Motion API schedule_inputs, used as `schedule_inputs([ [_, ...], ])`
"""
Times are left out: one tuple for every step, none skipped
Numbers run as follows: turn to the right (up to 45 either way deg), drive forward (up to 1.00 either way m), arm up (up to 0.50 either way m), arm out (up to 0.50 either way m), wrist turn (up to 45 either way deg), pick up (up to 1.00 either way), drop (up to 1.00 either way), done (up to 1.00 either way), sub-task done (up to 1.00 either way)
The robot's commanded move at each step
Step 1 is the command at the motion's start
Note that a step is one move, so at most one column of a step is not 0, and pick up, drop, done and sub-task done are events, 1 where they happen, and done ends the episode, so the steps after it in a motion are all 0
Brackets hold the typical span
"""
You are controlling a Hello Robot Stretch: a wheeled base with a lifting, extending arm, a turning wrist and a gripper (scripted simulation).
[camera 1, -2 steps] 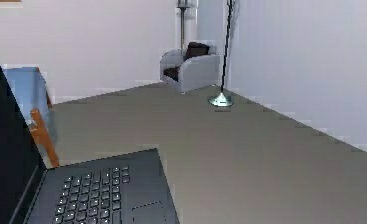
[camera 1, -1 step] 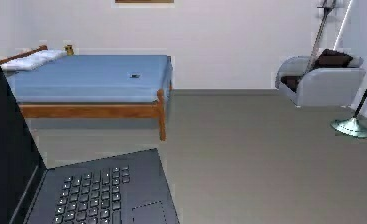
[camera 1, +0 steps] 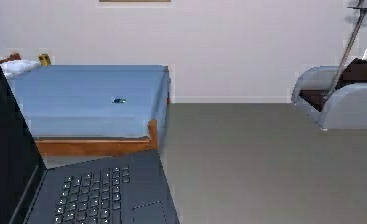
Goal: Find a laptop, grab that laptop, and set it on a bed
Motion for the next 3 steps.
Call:
schedule_inputs([
  [-39.0,0.00,0.00,0.00,0.0,0.00,0.00,0.00,0.00],
  [0.0,1.00,0.00,0.00,0.0,0.00,0.00,0.00,0.00],
  [-39.0,0.00,0.00,0.00,0.0,0.00,0.00,0.00,0.00],
])
